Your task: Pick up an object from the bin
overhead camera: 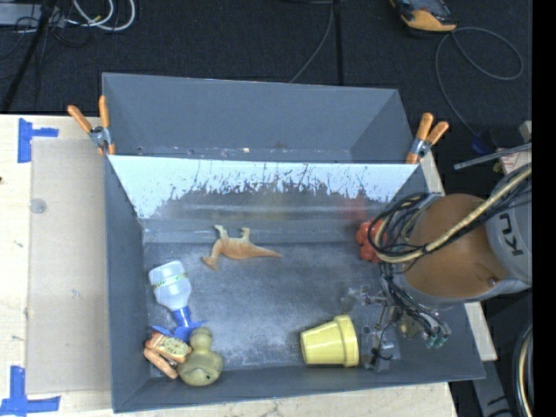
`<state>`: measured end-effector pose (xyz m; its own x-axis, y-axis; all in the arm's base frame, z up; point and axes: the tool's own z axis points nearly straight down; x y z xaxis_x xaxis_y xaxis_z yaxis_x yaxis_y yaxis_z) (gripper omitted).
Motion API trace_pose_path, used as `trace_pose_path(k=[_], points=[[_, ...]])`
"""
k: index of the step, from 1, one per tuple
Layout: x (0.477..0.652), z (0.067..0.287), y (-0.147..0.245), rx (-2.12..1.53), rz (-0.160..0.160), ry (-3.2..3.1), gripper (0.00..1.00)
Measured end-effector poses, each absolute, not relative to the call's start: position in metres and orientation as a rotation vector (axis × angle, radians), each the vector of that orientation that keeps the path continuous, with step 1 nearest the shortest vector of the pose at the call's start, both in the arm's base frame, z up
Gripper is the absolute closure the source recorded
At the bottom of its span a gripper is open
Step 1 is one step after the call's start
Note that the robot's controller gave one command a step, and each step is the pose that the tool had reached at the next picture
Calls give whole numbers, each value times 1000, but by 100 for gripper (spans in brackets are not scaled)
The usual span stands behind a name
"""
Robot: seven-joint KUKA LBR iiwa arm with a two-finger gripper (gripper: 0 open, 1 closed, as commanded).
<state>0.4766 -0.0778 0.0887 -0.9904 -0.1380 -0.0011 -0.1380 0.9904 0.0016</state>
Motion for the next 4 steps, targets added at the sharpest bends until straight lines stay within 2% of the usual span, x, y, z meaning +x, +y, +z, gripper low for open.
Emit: trace_pose_path(k=[1,3,4], points=[[504,78,-27,-585,-1,3087,0],[491,72,14,-41,1,3142,0],[483,72,34,-512,4,3087,100]])
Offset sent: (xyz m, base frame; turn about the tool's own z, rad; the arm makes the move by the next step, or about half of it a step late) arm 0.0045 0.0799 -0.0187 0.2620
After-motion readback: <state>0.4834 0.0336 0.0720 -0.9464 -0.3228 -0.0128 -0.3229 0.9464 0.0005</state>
